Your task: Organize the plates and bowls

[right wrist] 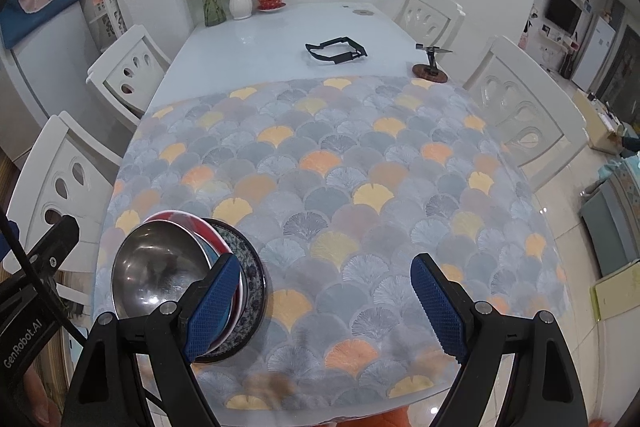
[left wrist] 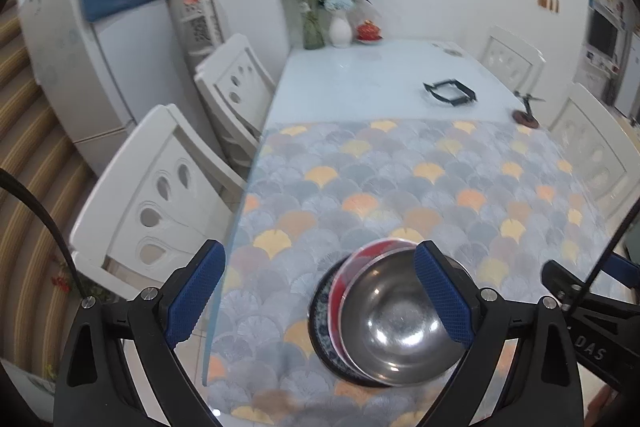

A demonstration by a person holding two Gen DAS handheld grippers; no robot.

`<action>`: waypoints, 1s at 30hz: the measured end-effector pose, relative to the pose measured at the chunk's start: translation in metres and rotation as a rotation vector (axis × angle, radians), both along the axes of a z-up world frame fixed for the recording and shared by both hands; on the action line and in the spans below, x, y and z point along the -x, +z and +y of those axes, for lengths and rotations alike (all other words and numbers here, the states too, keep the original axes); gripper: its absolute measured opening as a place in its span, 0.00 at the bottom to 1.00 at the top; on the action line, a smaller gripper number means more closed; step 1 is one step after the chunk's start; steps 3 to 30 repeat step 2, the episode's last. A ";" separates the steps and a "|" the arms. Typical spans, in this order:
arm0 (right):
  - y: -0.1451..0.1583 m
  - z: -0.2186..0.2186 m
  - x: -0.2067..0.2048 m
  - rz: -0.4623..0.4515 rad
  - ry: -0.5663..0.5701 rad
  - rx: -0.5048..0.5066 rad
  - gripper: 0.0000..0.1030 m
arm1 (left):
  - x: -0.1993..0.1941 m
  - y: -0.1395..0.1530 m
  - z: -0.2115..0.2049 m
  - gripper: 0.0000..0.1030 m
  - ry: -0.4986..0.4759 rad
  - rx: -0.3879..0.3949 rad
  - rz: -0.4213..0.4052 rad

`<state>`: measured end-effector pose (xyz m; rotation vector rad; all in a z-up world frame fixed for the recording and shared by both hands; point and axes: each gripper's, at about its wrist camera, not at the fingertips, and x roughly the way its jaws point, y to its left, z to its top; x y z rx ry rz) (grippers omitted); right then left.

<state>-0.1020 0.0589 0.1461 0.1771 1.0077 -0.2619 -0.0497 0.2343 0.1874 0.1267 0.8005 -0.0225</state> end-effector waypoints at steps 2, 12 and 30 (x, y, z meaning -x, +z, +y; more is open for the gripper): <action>0.000 -0.003 0.000 -0.001 0.000 -0.001 0.83 | 0.000 0.000 -0.001 0.93 0.004 -0.006 -0.003; 0.000 -0.003 0.000 -0.001 0.000 -0.001 0.83 | 0.000 0.000 -0.001 0.93 0.004 -0.006 -0.003; 0.000 -0.003 0.000 -0.001 0.000 -0.001 0.83 | 0.000 0.000 -0.001 0.93 0.004 -0.006 -0.003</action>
